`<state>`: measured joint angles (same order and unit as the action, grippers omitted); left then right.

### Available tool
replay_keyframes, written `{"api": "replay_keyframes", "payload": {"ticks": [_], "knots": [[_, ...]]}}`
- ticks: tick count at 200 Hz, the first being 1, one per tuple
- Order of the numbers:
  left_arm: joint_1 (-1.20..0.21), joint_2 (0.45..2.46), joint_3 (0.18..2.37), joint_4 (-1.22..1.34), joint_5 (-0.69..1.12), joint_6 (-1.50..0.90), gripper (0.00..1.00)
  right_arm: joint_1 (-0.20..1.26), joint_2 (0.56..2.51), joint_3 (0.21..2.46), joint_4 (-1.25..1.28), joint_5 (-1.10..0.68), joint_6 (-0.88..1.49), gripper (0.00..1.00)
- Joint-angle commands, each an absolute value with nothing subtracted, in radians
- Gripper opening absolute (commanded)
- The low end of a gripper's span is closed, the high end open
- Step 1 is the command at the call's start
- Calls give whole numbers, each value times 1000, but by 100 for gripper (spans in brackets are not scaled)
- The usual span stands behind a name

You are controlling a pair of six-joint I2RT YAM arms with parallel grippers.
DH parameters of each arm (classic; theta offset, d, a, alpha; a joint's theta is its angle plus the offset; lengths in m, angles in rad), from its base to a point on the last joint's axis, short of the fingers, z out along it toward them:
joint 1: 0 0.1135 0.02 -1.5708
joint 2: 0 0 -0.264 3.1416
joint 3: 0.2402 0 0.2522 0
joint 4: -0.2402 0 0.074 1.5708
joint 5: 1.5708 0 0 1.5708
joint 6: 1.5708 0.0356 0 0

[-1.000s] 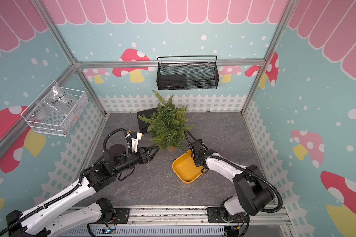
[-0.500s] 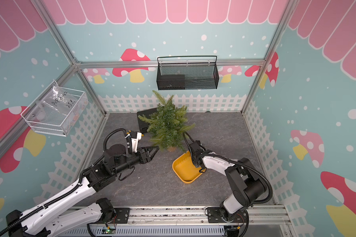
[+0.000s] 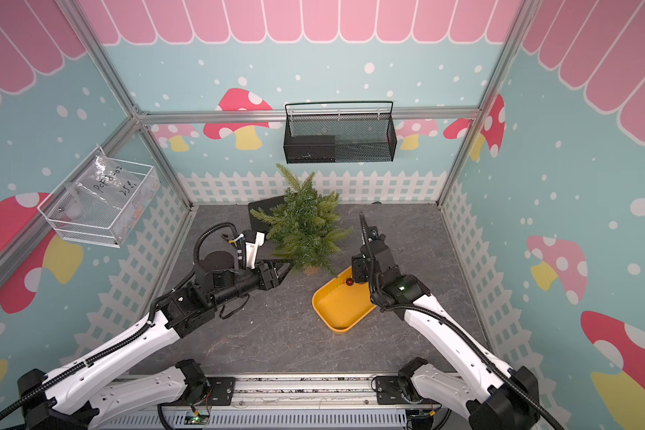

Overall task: Decorate the small christmas tree with ornaments
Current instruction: Pick up an ornament from the container.

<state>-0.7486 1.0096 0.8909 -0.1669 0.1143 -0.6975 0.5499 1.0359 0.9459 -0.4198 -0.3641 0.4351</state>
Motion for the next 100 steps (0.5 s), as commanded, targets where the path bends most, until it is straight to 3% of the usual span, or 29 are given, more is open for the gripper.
{"api": "replay_keyframes", "payload": {"ticks": [1, 39, 100], "knots": [[-776, 1038, 946, -157, 155, -668, 60, 552, 1006, 996, -413, -454, 444, 55], [-828, 1092, 999, -94, 167, -652, 59, 552, 972, 1027, -212, -604, 512, 55], [-822, 1127, 1023, 30, 189, -659, 56, 553, 968, 1040, 103, -694, 604, 54]]}}
